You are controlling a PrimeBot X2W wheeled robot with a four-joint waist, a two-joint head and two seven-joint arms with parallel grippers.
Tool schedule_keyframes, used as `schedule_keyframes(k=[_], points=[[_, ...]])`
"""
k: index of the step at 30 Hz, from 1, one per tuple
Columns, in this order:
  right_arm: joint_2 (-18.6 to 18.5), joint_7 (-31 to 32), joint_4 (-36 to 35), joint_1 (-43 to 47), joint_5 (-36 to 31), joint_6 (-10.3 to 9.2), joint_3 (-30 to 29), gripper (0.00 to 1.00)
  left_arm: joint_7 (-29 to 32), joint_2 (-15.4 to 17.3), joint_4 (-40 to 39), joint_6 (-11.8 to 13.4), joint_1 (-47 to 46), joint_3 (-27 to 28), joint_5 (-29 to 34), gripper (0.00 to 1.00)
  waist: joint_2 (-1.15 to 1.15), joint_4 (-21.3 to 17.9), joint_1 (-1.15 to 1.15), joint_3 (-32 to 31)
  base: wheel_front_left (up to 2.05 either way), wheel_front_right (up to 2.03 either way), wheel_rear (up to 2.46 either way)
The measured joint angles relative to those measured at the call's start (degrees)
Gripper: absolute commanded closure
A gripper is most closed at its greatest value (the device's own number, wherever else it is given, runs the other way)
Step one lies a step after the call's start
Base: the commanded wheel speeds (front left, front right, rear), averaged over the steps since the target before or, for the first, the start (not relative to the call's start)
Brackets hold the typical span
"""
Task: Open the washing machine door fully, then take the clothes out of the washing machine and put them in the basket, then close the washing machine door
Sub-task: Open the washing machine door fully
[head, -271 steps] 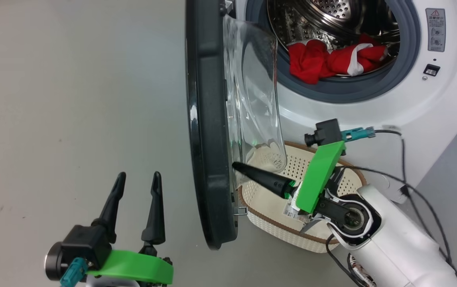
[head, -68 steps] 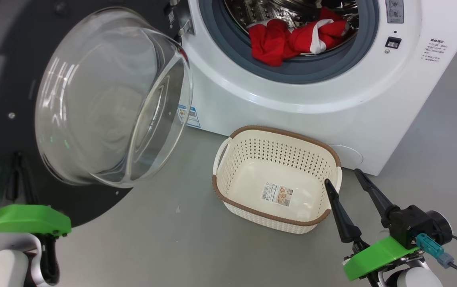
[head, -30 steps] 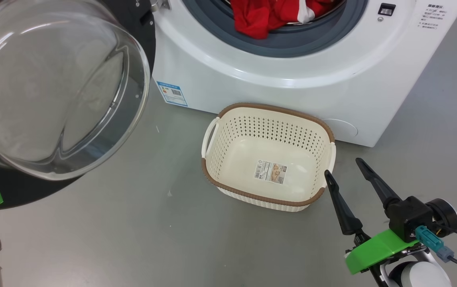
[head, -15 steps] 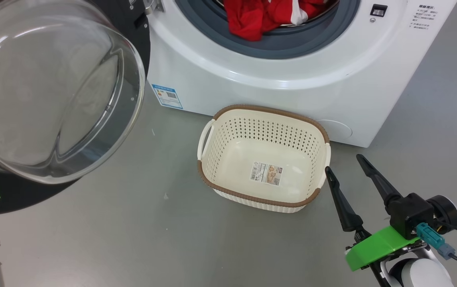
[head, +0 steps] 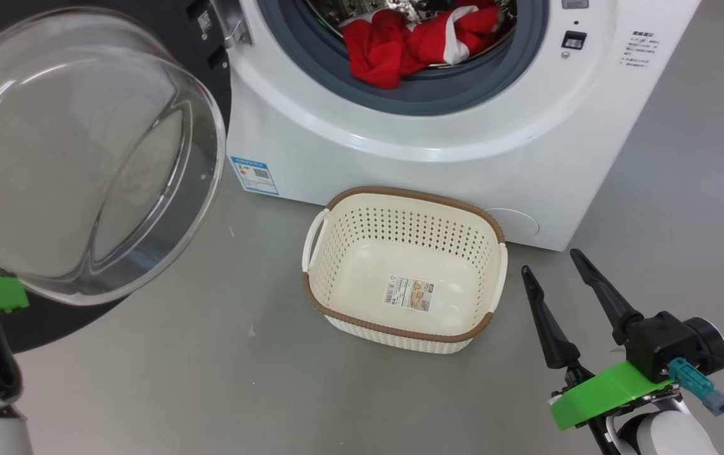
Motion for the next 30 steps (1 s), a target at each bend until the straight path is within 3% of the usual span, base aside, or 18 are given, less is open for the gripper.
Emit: schedule_keyframes(k=[5, 12, 30], points=[[0.02, -1.3, 1.19, -0.21, 1.57, 0.0, -1.48, 0.0, 0.01, -0.98, -4.5, -3.32, 1.57, -3.04, -1.07, 0.0, 0.0, -1.44, 0.0, -0.86, 0.0, 0.0, 0.0], [0.03, -3.33, 2.4, -1.58, 1.9, 0.0, -4.32, 0.0, 1.78, -2.41, -10.98, -6.01, 4.37, -10.85, -3.43, 0.0, 0.0, -4.22, 0.0, -1.83, 0.0, 0.0, 0.0], [0.12, -5.26, 1.92, -1.99, 1.93, 0.0, -6.31, 0.0, 4.57, -2.35, -15.51, -6.92, 15.82, -20.64, -6.93, 0.0, 0.0, -13.43, 0.0, -4.45, 0.0, 0.0, 0.0]])
